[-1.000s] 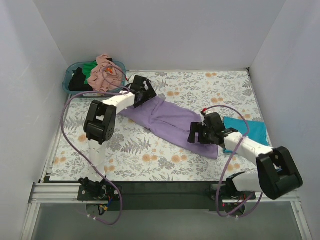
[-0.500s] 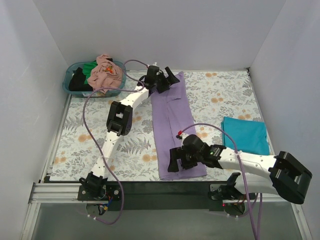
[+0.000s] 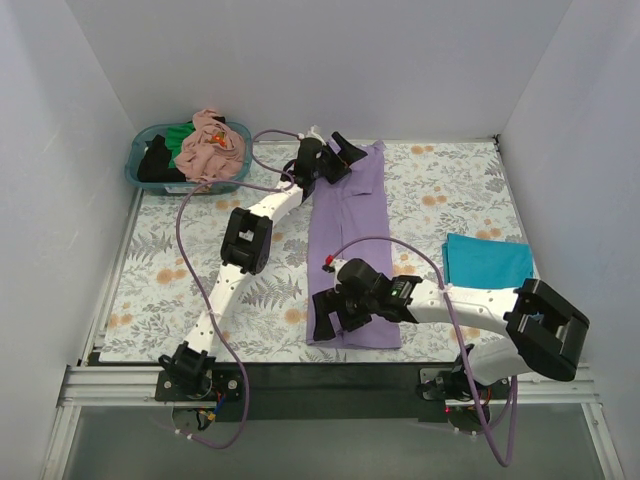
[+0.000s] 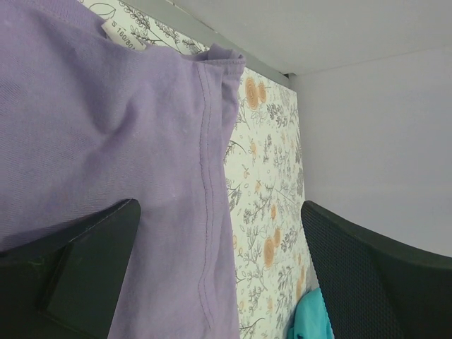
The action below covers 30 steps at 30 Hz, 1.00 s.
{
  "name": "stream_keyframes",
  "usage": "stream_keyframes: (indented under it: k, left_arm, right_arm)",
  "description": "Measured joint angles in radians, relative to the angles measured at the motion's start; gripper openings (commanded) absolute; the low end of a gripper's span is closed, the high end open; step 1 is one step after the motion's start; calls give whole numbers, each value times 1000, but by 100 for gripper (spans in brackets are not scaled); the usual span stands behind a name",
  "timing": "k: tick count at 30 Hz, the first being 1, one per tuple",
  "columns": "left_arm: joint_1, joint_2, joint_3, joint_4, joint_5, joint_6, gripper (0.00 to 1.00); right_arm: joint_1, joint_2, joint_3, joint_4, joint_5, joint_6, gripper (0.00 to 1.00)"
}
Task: Fold and stack the t-shirts
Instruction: Fold the tshirt
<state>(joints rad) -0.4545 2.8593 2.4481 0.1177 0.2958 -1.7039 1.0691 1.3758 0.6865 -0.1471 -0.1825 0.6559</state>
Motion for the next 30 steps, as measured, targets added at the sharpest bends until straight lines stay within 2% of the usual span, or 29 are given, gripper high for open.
stream_keyframes:
  k: [6, 11, 14, 18, 23, 27, 30]
  left_arm:
    - [-2, -20, -26, 6, 3, 16, 98]
    - [-21, -135, -113, -99, 0, 90, 98]
    - [-42, -260, -163, -173, -3, 137, 98]
    - [-81, -528, -277, -242, -31, 192, 98]
    - [-129, -942, -593, -238, -61, 206, 98]
    - [-183, -1260, -977, -227, -131, 193, 98]
    - [-249, -1431, -1273, -269, -198, 146, 98]
  right_arm:
    - [0, -15, 62, -21, 29, -10, 99]
    - [0, -163, 64, -109, 121, 10, 98]
    - [0, -262, 63, -192, 205, 52, 99]
    - [-1, -399, 32, -294, 320, 111, 98]
    - [-3, -567, -63, -360, 413, 145, 98]
    - [-9, -687, -138, -413, 480, 178, 98]
    - [-14, -752, -168, -436, 516, 195, 98]
